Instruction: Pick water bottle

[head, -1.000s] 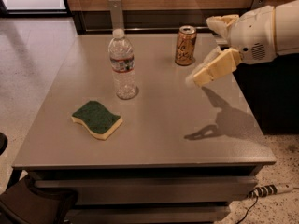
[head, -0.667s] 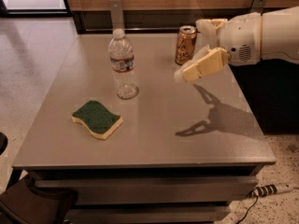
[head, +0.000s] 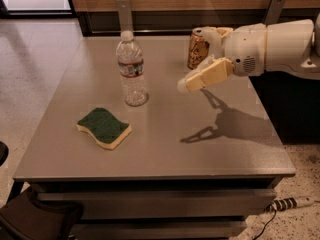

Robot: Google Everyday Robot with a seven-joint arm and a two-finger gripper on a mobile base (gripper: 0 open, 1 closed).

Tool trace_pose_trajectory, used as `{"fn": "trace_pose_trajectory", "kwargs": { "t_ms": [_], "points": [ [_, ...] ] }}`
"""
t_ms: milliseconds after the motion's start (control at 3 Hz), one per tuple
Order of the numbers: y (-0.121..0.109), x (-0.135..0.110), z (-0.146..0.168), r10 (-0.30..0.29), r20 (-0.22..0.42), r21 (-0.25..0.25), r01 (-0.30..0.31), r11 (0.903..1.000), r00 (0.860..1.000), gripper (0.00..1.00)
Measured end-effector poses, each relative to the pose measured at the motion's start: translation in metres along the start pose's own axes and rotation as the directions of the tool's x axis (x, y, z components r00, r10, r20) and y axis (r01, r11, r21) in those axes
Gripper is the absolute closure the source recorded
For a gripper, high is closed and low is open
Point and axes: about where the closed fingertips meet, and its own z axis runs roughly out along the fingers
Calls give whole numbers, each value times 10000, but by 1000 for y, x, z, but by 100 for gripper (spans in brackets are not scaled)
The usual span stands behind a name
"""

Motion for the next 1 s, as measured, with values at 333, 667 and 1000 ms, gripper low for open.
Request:
{"fn": "trace_pose_trajectory", "kwargs": {
  "t_ms": [333,667,1000],
  "points": [
    [2,9,50,177,1243,-499,-115,9987,9921,0],
    [2,11,73,285,1889,-702,-155,9974,9816,0],
    [0,9,94,251,2268,-732,-86,9973,9736,0]
  ]
}}
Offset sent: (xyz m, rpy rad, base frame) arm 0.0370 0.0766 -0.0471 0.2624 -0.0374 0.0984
